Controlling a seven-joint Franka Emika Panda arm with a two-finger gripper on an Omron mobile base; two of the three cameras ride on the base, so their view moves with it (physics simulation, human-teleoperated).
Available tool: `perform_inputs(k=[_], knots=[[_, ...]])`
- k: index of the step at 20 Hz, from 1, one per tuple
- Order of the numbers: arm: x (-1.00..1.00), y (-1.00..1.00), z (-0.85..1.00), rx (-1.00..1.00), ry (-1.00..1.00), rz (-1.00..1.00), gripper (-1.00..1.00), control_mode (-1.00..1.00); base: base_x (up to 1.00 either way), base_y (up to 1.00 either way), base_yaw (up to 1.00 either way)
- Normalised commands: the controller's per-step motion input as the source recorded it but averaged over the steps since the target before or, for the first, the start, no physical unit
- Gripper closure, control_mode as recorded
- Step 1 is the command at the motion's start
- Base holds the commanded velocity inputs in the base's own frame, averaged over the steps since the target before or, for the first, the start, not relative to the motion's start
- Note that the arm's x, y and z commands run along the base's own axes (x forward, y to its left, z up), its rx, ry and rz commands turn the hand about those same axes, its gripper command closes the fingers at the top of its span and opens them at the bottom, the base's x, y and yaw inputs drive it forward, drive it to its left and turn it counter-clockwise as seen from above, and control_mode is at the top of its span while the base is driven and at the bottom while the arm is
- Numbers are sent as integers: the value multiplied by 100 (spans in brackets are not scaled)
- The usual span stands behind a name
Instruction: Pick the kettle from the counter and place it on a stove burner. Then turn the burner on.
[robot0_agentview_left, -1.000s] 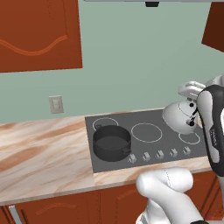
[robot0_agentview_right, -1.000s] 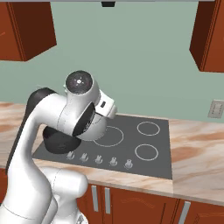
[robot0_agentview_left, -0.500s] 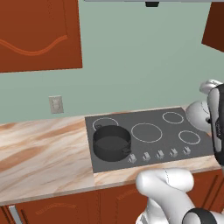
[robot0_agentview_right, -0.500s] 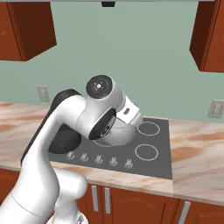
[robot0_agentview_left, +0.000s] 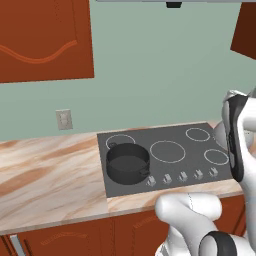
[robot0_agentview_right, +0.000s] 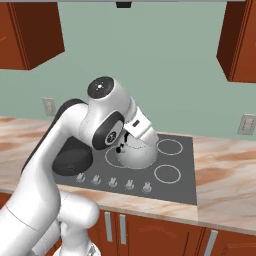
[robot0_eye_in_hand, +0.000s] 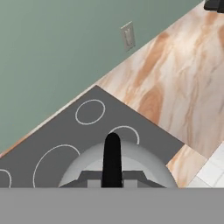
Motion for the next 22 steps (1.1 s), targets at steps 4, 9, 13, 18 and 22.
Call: perform_inputs(k=[4,9,13,18,22], knots=[[5,0,-25,-7,0,0,100,-100,0,0,0],[21,-1,-30,-6,0,0,100,-100,0,0,0],[34,-11,-15,0,0,0,100,-100,0,0,0],[41,-19,-20,0,0,0,100,-100,0,0,0],[45,-29,-29,0,2,0,100,-100,0,0,0]])
